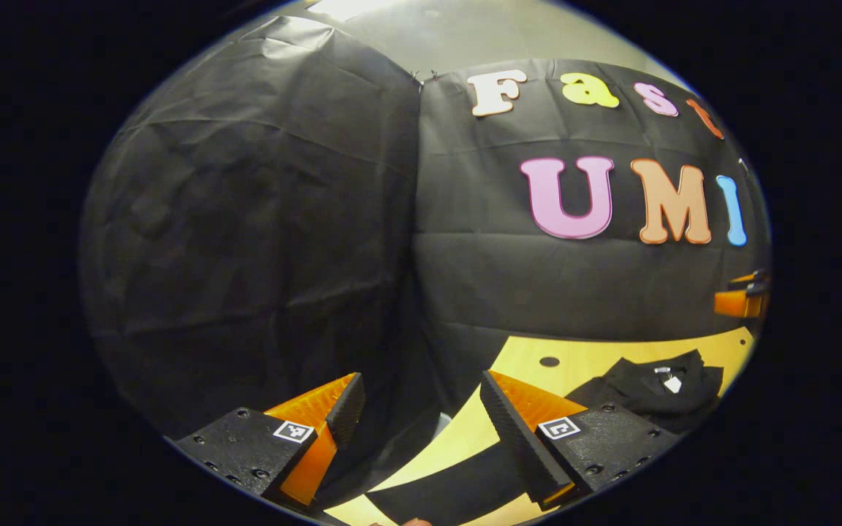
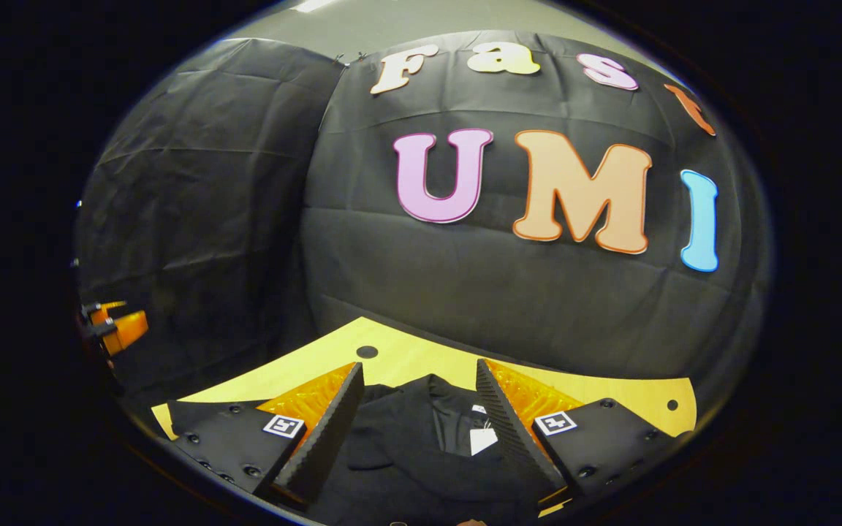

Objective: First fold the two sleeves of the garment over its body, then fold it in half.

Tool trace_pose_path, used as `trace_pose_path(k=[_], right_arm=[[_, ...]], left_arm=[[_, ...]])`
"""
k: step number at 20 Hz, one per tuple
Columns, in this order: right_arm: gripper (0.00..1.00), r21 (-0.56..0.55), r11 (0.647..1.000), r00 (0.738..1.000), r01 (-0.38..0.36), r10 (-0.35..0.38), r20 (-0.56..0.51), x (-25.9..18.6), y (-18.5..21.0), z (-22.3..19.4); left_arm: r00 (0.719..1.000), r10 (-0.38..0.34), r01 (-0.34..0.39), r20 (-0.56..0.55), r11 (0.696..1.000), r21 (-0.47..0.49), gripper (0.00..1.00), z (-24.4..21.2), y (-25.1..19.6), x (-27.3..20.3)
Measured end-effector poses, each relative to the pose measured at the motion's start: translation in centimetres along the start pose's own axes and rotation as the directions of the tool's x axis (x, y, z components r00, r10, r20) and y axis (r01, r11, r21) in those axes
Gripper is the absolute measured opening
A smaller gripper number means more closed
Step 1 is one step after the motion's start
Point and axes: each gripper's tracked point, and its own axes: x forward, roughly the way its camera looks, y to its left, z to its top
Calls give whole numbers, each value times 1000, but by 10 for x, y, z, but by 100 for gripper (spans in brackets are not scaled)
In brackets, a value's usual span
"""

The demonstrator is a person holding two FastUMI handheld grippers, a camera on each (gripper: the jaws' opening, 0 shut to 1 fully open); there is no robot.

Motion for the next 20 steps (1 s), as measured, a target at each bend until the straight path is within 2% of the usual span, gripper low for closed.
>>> trace_pose_path(k=[3, 4, 5, 7, 10, 15, 17, 20], right_arm=[[99, 23, 999, 998, 37, -38, 53, -15, -7, 15], [99, 21, 999, 996, 50, -52, 75, -20, -8, 20], [100, 19, 997, 993, 69, -70, 96, -23, -12, 26], [100, 23, 995, 988, 93, -95, 122, -29, -20, 34], [99, 50, 993, 987, 109, -114, 117, -32, -25, 34], [100, 29, 992, 988, 121, -123, 94, -30, -24, 28], [100, 20, 993, 990, 118, -119, 80, -27, -22, 24], [98, 13, 994, 992, 111, -112, 60, -25, -19, 20]], left_arm=[[992, -40, 40, -116, 999, -1, 96, -63, 3, -3], [986, -43, 44, -162, 999, 1, 100, -84, 4, -2], [975, -47, 49, -216, 999, 5, 96, -104, 5, -3], [946, -60, 61, -319, 998, -8, 100, -141, 2, -4], [912, -56, 39, -406, 998, -49, 98, -179, 7, -1], [867, -26, -18, -497, 996, -84, 100, -223, 23, -2], [853, -36, -5, -521, 997, -77, 98, -233, 26, -7], [827, -74, 55, -557, 997, -51, 98, -245, 29, -13]])
